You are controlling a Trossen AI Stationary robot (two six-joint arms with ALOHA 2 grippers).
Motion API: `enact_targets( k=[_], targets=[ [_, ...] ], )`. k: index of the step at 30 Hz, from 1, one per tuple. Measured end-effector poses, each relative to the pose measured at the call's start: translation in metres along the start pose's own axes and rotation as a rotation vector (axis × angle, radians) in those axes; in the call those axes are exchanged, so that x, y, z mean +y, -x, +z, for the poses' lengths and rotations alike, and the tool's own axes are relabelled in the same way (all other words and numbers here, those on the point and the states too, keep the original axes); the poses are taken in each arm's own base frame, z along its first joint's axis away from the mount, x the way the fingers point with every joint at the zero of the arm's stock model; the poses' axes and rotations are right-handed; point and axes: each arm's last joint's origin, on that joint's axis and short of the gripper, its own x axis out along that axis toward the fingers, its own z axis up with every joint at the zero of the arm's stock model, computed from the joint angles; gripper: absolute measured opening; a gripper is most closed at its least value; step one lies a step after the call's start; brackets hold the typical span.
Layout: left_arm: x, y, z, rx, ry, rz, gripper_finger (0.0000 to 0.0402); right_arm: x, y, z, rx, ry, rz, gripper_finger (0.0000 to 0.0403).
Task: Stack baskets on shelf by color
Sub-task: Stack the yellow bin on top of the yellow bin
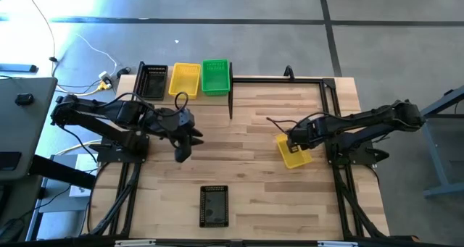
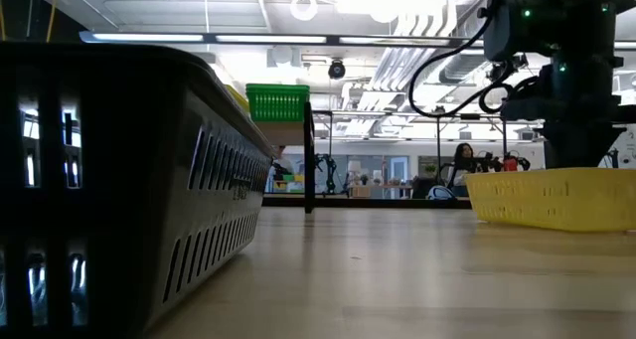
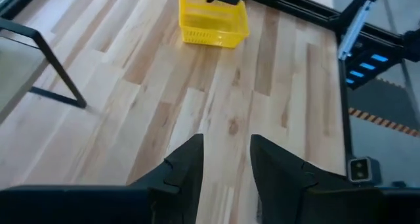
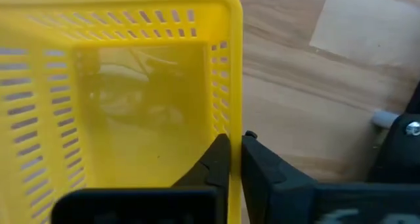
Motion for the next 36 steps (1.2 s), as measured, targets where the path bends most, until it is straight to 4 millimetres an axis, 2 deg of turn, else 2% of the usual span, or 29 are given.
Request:
enact_targets(
  k=[6,17,23,29,36],
  targets=[
    [-0.001,-0.008,0.0,0.011,-0.065,0.03,0.0117,0.01,0.007,0.001,-0.045,-0.103,0.073,0.0004],
    [-0.005,-0.04,-0.001,0.089,-0.224,0.056,0.0117,0.049,0.056,-0.003,-0.273,-0.238,0.257,0.0001],
    [-0.01,-0.056,-0.002,0.113,-0.342,0.048,0.0117,0.085,0.066,-0.003,-0.298,-0.211,0.247,0.0001],
    [-0.017,-0.067,-0.007,0.15,-0.432,0.035,0.0117,0.127,0.064,-0.002,-0.327,-0.199,0.242,0.0],
    [-0.028,-0.075,-0.015,0.174,-0.507,0.042,0.0117,0.166,0.061,0.0,-0.351,-0.225,0.304,0.0]
  ],
)
